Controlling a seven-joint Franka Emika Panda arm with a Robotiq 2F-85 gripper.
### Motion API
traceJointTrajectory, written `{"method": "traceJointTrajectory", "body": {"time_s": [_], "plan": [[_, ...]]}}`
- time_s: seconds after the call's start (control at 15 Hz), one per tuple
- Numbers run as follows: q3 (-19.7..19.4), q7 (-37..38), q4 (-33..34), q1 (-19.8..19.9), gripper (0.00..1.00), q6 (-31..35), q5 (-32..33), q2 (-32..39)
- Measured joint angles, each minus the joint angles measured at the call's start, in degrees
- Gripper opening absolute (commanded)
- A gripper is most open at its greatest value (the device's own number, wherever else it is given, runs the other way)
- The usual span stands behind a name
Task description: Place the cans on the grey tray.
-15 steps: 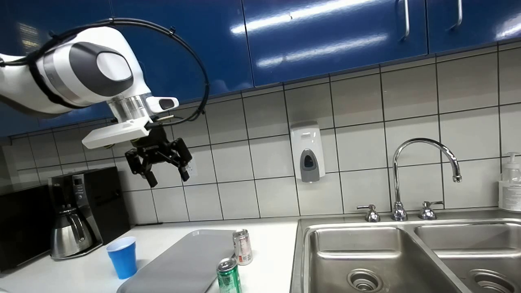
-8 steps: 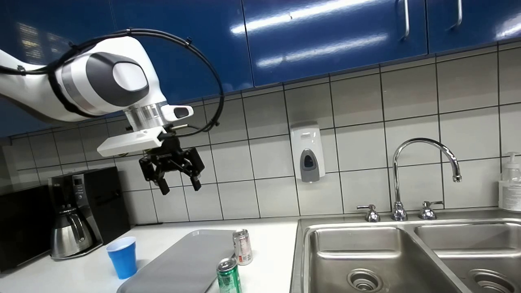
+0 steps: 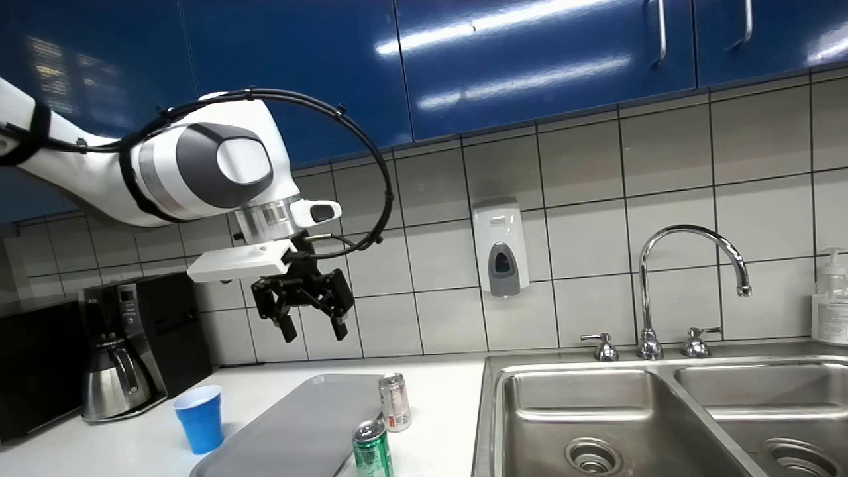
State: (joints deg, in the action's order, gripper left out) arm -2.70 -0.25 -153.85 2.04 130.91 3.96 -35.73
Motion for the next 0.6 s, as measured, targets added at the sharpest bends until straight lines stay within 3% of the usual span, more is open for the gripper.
{"method": "traceJointTrajectory", "body": {"time_s": [0.6], "plan": [[-2.0,-1.1,-1.8,0.5,1.0,4.4,0.0,5.3]]}}
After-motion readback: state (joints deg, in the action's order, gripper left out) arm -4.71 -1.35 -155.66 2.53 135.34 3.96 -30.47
